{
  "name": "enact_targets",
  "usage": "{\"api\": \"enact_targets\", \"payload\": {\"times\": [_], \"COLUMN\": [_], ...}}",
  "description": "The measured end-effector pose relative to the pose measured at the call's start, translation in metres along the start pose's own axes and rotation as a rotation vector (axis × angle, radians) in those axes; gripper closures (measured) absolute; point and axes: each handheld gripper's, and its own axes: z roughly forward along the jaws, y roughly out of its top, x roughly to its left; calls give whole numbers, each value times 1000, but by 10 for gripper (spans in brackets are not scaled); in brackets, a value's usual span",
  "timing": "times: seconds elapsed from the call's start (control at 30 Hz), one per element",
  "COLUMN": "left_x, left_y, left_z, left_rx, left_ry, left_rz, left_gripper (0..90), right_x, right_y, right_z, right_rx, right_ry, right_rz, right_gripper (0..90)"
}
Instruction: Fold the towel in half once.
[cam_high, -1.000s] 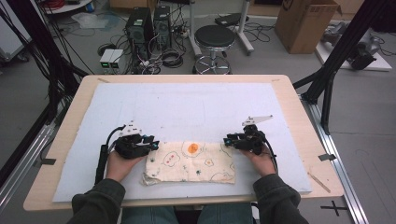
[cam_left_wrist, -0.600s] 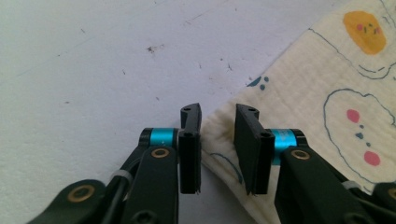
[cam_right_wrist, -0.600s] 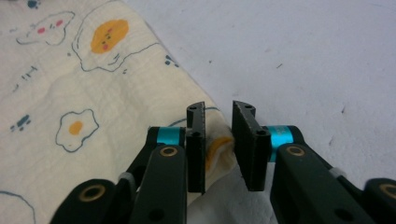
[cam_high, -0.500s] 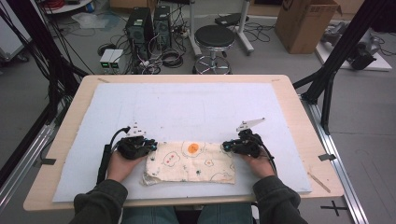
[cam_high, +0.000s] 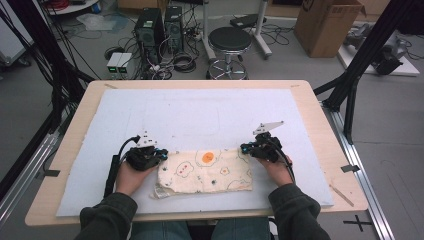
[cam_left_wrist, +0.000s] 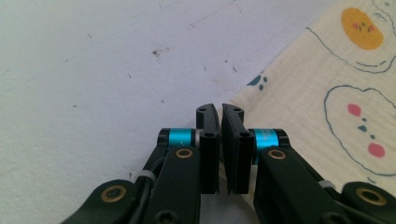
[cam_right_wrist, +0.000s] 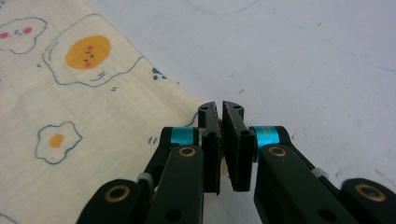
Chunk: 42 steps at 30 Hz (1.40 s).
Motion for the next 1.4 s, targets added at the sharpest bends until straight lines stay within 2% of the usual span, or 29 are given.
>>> {"api": "enact_targets", "payload": {"times": [0.2,0.4,0.53,0.67,0.73,0.97,1.13,1.23,1.4], "left_x": [0,2,2,1,-1,-3,-4,-4,-4], "left_y": [4,5,6,6,7,6,5,3,0], "left_z": [7,5,-2,-11,-15,-28,-35,-39,-44], "left_rx": [-11,-26,-62,-71,-91,-121,-146,-151,-151], "left_ry": [29,21,-3,-33,-46,-90,-115,-123,-121], "left_rz": [4,4,-13,-8,-11,-16,-28,-32,-30], "left_gripper": [856,836,771,698,674,595,566,551,516], "right_x": [-6,-9,-9,-4,-1,6,10,12,15], "right_y": [-1,-2,-2,-4,-7,-14,-18,-21,-24], "right_z": [5,6,0,-11,-16,-29,-33,-36,-39], "right_rx": [-2,-5,-55,-99,-120,-162,-163,-168,-181], "right_ry": [-17,-2,19,32,37,52,53,59,59], "right_rz": [19,36,61,58,53,43,22,31,19], "right_gripper": [860,837,742,677,641,539,483,454,423]}}
